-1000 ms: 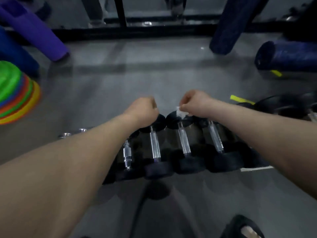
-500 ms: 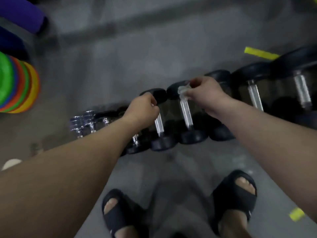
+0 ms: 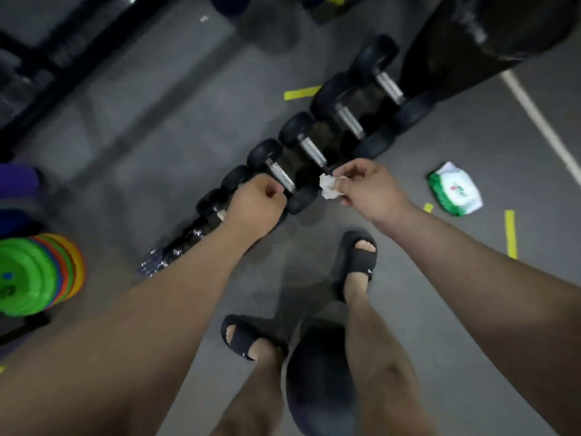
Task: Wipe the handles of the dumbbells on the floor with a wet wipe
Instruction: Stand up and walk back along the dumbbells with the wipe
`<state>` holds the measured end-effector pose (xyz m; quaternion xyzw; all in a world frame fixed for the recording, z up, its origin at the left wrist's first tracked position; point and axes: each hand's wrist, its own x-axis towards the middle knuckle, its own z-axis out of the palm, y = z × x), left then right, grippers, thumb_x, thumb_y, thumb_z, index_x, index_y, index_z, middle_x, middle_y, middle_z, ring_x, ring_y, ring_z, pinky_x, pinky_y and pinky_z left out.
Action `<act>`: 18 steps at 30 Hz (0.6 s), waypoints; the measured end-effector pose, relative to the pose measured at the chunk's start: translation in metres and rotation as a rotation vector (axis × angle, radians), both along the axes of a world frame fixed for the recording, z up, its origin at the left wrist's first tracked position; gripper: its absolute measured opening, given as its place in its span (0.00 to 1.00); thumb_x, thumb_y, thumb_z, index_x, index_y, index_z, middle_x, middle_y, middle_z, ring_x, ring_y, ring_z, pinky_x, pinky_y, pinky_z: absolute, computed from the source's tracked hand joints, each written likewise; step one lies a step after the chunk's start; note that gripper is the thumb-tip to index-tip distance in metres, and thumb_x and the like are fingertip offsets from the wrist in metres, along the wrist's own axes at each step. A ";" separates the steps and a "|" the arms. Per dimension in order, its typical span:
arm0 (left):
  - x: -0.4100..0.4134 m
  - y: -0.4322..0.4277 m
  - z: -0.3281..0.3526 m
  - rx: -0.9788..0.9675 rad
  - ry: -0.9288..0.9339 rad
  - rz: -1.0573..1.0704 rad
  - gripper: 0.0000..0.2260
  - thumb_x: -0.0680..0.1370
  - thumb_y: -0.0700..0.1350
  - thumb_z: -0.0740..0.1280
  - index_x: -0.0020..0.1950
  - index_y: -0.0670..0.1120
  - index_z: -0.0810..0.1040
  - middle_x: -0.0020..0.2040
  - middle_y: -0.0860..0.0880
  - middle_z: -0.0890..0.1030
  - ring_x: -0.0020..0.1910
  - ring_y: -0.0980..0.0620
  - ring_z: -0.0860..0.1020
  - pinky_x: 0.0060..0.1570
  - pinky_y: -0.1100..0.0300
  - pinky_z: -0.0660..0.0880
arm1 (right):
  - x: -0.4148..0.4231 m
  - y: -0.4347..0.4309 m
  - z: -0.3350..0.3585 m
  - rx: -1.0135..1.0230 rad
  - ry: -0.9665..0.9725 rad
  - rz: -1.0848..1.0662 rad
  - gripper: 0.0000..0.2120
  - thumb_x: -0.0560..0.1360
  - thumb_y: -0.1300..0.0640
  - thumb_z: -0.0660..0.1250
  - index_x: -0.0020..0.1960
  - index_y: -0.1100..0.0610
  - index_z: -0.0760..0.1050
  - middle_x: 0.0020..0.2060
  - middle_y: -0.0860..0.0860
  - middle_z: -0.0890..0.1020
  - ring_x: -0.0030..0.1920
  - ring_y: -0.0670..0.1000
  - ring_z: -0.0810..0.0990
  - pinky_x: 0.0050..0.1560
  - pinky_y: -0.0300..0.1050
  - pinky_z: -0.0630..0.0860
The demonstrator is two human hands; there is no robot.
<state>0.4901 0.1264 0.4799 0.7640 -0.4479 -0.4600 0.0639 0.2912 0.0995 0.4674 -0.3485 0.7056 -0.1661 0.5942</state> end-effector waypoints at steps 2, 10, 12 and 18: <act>-0.041 -0.028 0.033 -0.027 0.066 -0.043 0.06 0.78 0.43 0.65 0.52 0.51 0.80 0.39 0.56 0.80 0.37 0.53 0.79 0.43 0.63 0.76 | -0.034 -0.011 0.035 -0.007 -0.019 -0.057 0.06 0.76 0.63 0.72 0.48 0.55 0.76 0.40 0.54 0.82 0.37 0.49 0.77 0.32 0.38 0.75; -0.201 -0.130 0.108 -0.066 0.339 -0.365 0.14 0.75 0.39 0.74 0.57 0.54 0.79 0.47 0.53 0.83 0.41 0.62 0.81 0.45 0.66 0.75 | -0.161 -0.079 0.112 -0.017 -0.241 -0.345 0.05 0.75 0.68 0.72 0.47 0.61 0.79 0.45 0.60 0.83 0.44 0.55 0.81 0.45 0.45 0.80; -0.236 -0.154 0.118 -0.106 0.272 -0.379 0.11 0.75 0.40 0.74 0.48 0.56 0.80 0.39 0.53 0.82 0.37 0.59 0.79 0.41 0.61 0.77 | -0.195 -0.098 0.120 -0.019 -0.275 -0.420 0.06 0.75 0.69 0.72 0.46 0.60 0.78 0.43 0.58 0.82 0.43 0.54 0.81 0.43 0.43 0.80; -0.314 -0.223 0.109 -0.049 0.285 -0.195 0.06 0.77 0.38 0.70 0.45 0.50 0.80 0.33 0.54 0.80 0.33 0.54 0.81 0.48 0.47 0.84 | -0.278 -0.148 0.116 -0.007 -0.246 -0.516 0.05 0.79 0.65 0.67 0.45 0.58 0.78 0.38 0.56 0.81 0.38 0.54 0.80 0.45 0.47 0.80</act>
